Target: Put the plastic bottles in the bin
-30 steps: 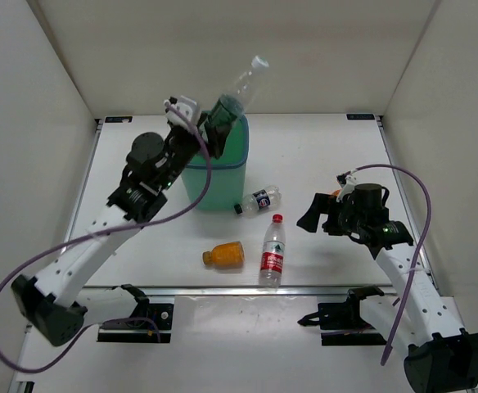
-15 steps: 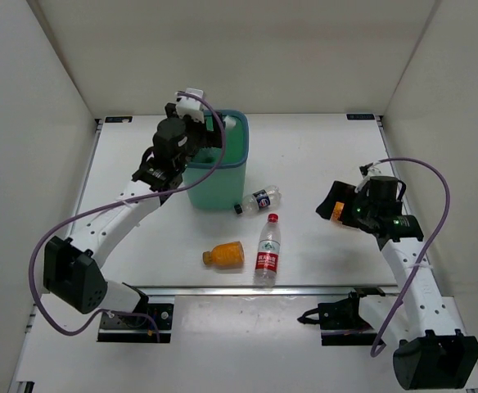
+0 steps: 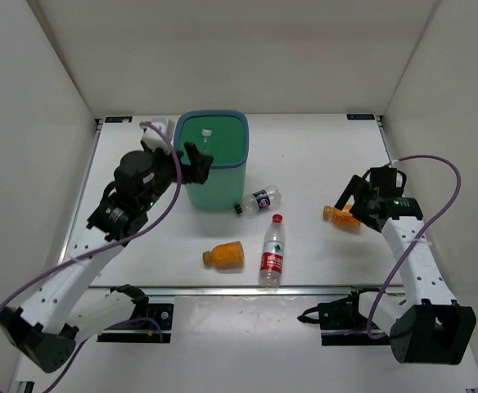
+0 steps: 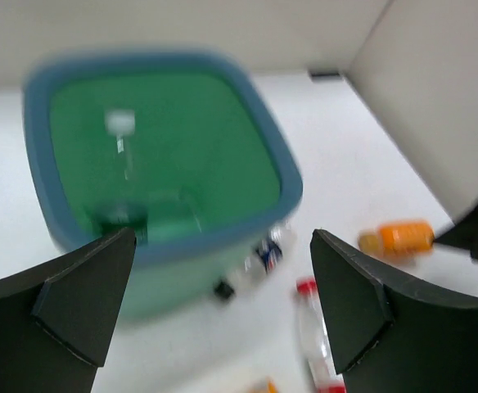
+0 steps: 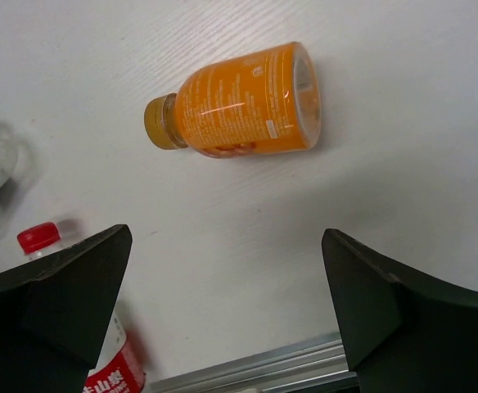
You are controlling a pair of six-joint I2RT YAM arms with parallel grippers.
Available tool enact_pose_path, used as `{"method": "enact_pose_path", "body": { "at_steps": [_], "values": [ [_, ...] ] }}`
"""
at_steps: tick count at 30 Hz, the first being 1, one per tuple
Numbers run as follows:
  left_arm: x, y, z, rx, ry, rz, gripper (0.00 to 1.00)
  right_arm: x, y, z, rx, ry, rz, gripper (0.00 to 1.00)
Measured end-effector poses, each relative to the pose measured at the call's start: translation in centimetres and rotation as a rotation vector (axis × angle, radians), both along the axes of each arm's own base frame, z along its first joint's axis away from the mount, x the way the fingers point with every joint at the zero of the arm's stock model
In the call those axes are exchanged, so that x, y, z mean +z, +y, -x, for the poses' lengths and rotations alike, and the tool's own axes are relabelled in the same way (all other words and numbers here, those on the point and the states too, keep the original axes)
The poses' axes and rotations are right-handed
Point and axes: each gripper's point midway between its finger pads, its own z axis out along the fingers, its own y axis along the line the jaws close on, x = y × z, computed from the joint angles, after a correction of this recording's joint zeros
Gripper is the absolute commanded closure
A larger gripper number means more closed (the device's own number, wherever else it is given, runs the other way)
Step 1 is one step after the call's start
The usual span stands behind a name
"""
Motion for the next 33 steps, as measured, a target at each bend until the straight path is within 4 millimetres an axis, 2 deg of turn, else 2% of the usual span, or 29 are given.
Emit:
{"method": "enact_pose_path", "body": {
  "at_steps": [2, 6, 8, 10, 12, 17, 20, 24, 28, 31, 32, 33],
  "values": [
    [-2.8, 0.7, 2.0, -0.014, 0.074, 0.000, 0.01, -0.6, -0.1, 0.2, -0.060, 0.023, -0.004, 0.01],
    [-9.7, 2.3, 5.0, -0.013, 0.265, -0.012, 0.02, -2.1, -0.2, 0.2, -0.184, 0.022, -0.057, 0.01],
    [-12.2, 2.9, 6.1, -0.004, 0.345, -0.016, 0.01, -3.2, -0.5, 0.3, -0.250, 0.025, -0.086, 0.01],
    [-13.8, 3.2, 6.9, -0.001, 0.403, -0.011, 0.02, -3.9, -0.8, 0.2, -0.316, 0.024, -0.103, 0.01],
    [-14.4, 3.1, 7.5, -0.015, 0.430, 0.000, 0.01, -4.1, -1.0, -0.4, -0.371, 0.003, -0.113, 0.01],
    [-14.6, 2.6, 8.3, -0.046, 0.454, 0.015, 0.02, -4.1, -0.2, -3.5, -0.417, -0.085, -0.141, 0.01],
    [-14.8, 2.7, 8.4, -0.051, 0.460, 0.016, 0.01, -5.5, -0.6, -5.0, -0.459, -0.052, -0.137, 0.01],
    [-14.8, 3.4, 8.4, -0.028, 0.460, 0.020, 0.01, -7.9, -1.4, -6.0, -0.513, -0.002, -0.120, 0.01],
    [-14.6, 4.1, 8.2, -0.005, 0.455, 0.026, 0.01, -8.8, -2.9, -7.9, -0.566, 0.011, -0.124, 0.02],
    [-14.7, 4.3, 8.3, 0.001, 0.459, 0.020, 0.01, -8.7, -3.5, -10.8, -0.567, 0.005, -0.096, 0.15],
    [-14.8, 4.4, 8.3, 0.001, 0.462, 0.018, 0.01, -8.6, -3.5, -11.7, -0.561, -0.001, -0.093, 0.27],
    [-14.9, 4.4, 8.3, 0.003, 0.465, 0.016, 0.02, -8.5, -3.5, -12.5, -0.554, -0.009, -0.090, 0.34]
  ]
}}
